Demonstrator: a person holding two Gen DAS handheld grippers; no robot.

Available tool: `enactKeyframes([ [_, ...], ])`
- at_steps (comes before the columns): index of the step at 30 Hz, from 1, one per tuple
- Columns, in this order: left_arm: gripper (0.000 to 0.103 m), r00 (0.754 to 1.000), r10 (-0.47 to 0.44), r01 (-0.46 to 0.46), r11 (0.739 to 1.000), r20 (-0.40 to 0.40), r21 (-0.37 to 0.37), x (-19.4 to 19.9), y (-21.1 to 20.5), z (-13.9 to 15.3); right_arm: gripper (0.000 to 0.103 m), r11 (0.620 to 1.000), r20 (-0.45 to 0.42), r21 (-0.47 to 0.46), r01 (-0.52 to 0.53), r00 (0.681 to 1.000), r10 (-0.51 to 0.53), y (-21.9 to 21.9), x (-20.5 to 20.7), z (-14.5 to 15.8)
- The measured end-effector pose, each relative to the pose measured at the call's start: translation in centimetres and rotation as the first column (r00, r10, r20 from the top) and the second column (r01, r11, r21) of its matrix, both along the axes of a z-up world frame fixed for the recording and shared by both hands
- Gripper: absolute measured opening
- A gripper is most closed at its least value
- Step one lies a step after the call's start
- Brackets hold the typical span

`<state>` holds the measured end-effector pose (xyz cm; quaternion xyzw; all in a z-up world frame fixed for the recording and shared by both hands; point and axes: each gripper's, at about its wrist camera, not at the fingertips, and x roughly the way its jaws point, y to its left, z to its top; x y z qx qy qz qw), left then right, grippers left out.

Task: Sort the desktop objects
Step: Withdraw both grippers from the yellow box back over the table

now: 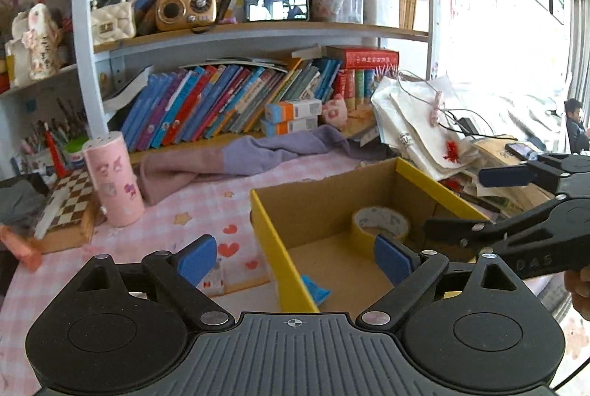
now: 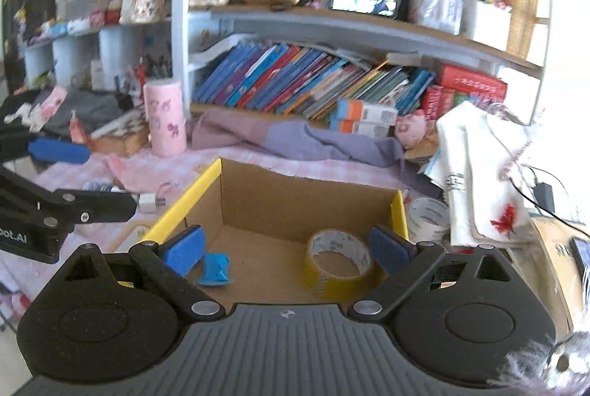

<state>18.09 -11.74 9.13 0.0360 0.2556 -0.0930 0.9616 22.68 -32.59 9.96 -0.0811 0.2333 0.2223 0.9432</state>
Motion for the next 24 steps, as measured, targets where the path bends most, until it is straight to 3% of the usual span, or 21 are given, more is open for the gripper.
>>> enactKeyframes([
  [7,0.094,0.999,-0.024,0.024,1.0,-0.031,-0.021,-2.5,1.9,-1.0,0.096,0.988,0.007,0.071,0.136,0.991,-0.137,0.1,-3.3,-0.5],
  [12,0.094,0.998,-0.023,0.021,0.999,-0.056,-0.031,-4.5,3.7,-1.8,0.096,0.968,0.015,0.042,0.247,0.969,-0.248,1.2,-6.1,-1.5],
  [24,0.094,0.991,0.0,-0.002,1.0,-0.134,-0.01,-8.4,8.5,-4.0,0.096,0.938,-0.125,0.022,0.345,0.932,-0.34,6.0,-11.2,-5.0],
])
